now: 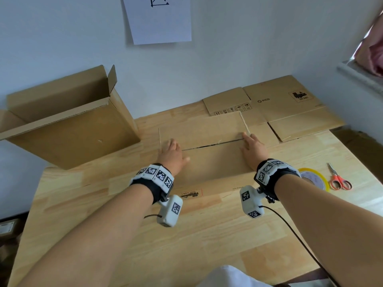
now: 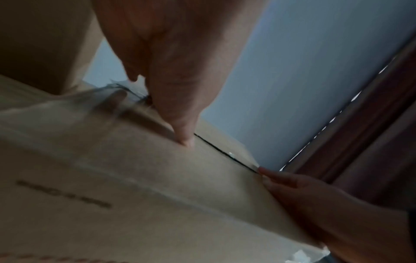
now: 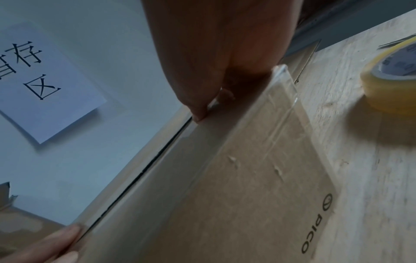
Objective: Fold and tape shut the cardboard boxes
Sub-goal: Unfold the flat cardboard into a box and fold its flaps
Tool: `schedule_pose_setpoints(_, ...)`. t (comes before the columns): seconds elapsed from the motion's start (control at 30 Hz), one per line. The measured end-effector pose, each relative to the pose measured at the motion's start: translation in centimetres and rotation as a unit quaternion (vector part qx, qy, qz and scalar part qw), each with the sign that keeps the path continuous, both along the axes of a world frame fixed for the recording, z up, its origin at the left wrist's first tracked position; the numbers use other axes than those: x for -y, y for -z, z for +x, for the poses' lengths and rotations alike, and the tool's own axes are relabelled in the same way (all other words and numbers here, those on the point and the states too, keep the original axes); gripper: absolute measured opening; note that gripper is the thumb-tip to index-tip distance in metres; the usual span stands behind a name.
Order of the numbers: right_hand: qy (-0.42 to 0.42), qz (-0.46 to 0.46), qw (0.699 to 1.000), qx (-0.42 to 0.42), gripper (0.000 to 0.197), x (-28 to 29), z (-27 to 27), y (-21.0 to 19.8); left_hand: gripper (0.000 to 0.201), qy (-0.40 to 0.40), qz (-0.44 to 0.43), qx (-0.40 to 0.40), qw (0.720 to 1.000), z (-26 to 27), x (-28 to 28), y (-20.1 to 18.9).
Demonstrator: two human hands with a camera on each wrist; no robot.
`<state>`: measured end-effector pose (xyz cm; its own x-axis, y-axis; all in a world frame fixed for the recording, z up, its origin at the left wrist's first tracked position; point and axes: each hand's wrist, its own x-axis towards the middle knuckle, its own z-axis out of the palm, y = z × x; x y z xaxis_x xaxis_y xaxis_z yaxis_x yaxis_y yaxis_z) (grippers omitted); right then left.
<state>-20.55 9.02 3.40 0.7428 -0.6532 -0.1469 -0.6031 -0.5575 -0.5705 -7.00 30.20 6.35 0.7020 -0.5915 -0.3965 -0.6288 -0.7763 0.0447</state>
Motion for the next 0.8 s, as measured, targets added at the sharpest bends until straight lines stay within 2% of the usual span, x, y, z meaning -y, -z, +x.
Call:
schedule_pose_setpoints(0.13,0.002,0.009,1.000,-0.011,0.049,0.0,-0.2,-0.2,0.116,0.058,0.057,-0.067,0.994,-1.0,1.4,-0.5)
schedule_pose_setpoints(0.27,0.004,0.020,1.000,-0.009,0.049,-0.1,-0.4,-0.5,0.137,0.116,0.099,-0.082,0.985,-2.2,2.2,-0.3)
schedule_pose_setpoints(0.6,-0.001,0.025,1.000,-0.007,0.050,0.1,-0.5,-0.6,0.134,0.178,0.115,0.018,0.977,-2.0,2.0,-0.5)
schedule_pose_setpoints(0.8,-0.009,0.038,0.999,-0.012,0.051,-0.1,-0.6,-0.8,0.133,0.179,0.115,0.024,0.977,-1.9,2.0,-0.5)
